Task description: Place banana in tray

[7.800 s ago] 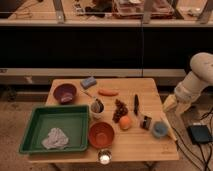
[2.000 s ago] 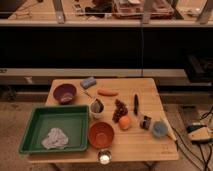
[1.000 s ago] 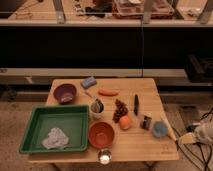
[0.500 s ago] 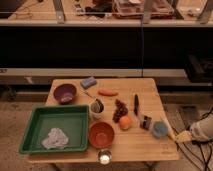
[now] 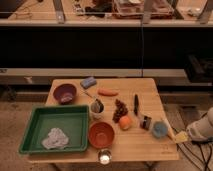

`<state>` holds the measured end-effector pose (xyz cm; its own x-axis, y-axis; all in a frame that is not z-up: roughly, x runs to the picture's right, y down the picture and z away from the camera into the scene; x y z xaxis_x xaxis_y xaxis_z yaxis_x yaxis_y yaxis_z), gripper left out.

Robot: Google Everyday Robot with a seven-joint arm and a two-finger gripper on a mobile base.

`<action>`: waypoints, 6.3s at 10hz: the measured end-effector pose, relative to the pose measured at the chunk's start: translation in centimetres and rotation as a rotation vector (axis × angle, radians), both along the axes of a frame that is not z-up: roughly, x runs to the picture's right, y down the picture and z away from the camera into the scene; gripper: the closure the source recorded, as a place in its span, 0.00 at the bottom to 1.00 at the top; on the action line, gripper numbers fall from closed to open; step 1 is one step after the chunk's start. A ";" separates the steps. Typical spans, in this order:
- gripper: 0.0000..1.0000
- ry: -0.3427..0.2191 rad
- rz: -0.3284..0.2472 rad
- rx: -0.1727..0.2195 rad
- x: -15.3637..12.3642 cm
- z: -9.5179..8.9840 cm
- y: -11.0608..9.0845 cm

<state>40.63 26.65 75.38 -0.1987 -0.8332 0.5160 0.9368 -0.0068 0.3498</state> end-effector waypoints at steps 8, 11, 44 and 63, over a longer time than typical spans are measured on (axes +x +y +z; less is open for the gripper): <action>0.50 -0.005 -0.031 -0.022 -0.6 1.5 0.7; 0.50 -0.003 -0.041 -0.029 -0.8 2.0 0.9; 0.94 -0.482 -0.513 0.009 -31.9 -22.4 -3.6; 0.94 -0.745 -0.611 0.138 -46.5 -15.0 -6.5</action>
<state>-5.89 20.14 60.41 -0.8532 -0.5215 -0.0117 0.2970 -0.5041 0.8110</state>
